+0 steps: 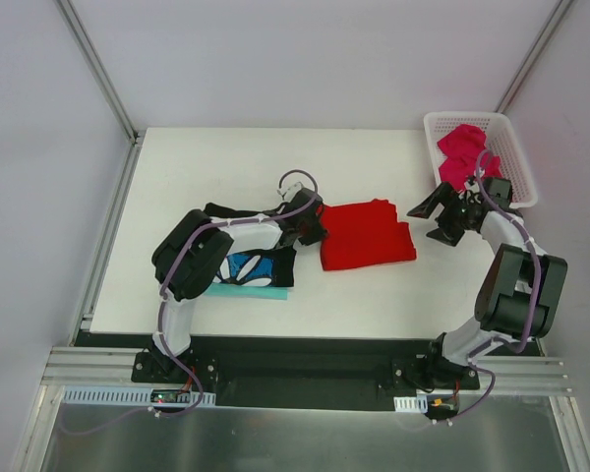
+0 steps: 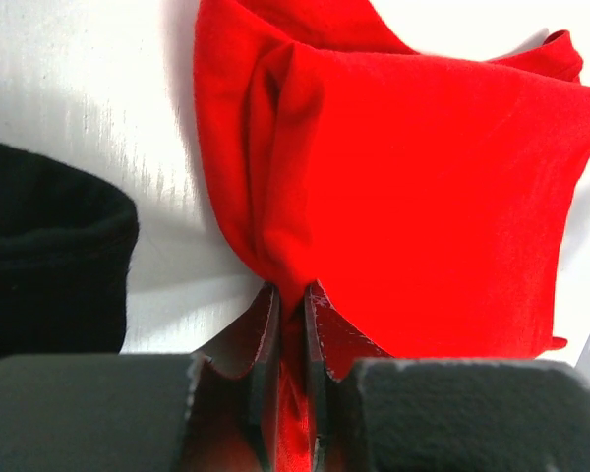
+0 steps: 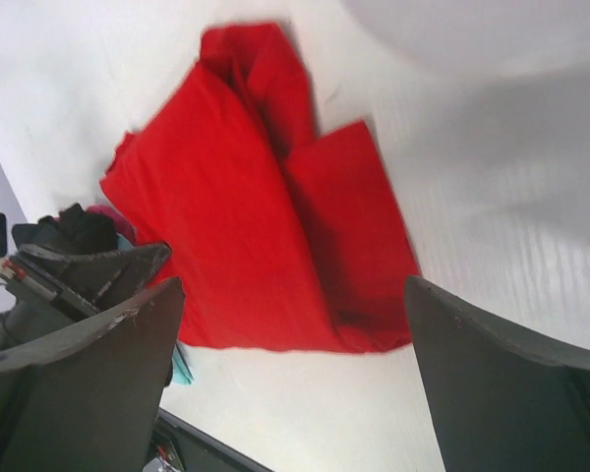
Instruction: Fold and stack the t-shirts
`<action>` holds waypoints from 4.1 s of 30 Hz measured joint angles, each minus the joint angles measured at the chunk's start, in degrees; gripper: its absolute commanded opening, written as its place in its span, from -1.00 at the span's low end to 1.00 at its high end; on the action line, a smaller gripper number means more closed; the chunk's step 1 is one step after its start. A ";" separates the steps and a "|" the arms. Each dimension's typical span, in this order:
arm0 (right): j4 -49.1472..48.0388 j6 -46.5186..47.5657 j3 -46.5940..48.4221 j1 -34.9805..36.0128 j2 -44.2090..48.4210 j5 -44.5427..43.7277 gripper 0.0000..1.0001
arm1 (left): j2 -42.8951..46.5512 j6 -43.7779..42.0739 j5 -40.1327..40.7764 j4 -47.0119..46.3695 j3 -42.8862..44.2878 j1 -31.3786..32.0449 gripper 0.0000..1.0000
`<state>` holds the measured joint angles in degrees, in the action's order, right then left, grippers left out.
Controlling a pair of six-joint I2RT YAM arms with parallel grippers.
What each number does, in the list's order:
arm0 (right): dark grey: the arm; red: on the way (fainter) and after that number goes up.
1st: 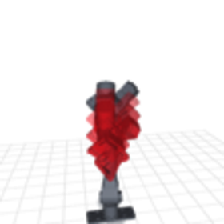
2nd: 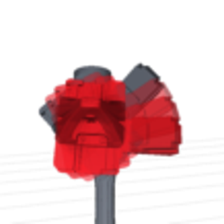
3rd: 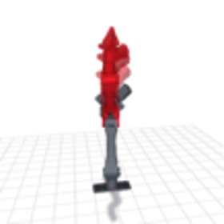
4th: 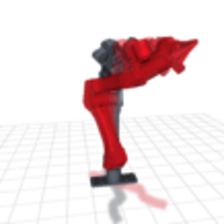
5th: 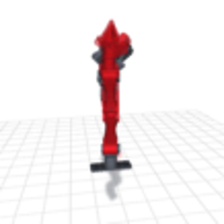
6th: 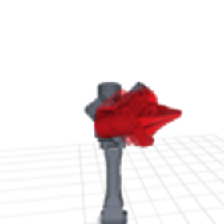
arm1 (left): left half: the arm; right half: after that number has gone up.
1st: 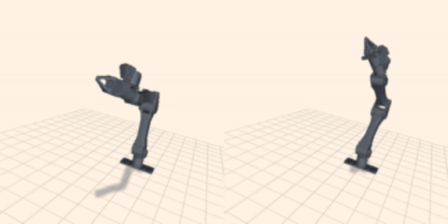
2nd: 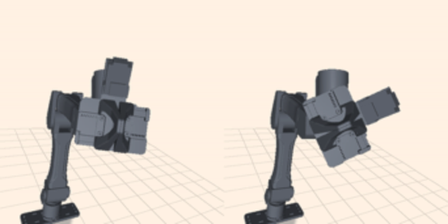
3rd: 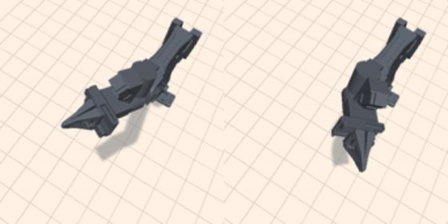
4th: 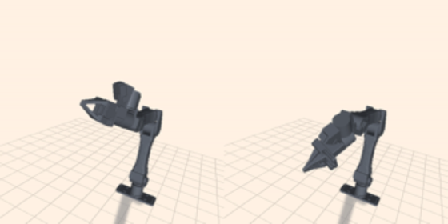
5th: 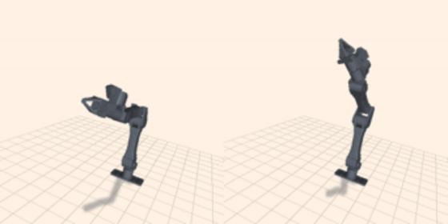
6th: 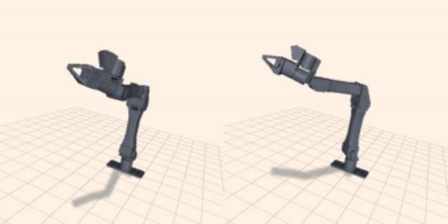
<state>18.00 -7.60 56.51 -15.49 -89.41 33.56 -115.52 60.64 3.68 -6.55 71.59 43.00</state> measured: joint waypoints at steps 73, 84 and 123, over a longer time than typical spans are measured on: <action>-3.54 -0.28 -2.38 14.86 -6.19 -6.19 0.98 | 5.84 -3.15 -3.28 4.92 -3.13 -3.39 -1.00; 8.41 4.00 0.04 19.54 1.62 -21.53 0.98 | 8.26 -3.13 -3.28 4.92 -5.44 -3.39 -1.00; 21.62 13.22 22.03 26.67 -19.54 -38.05 0.97 | 9.07 -3.15 -3.41 4.70 -6.62 -4.46 -1.00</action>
<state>39.62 5.63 78.54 11.18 -108.95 -4.49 -106.45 57.49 0.27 -1.85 64.97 38.54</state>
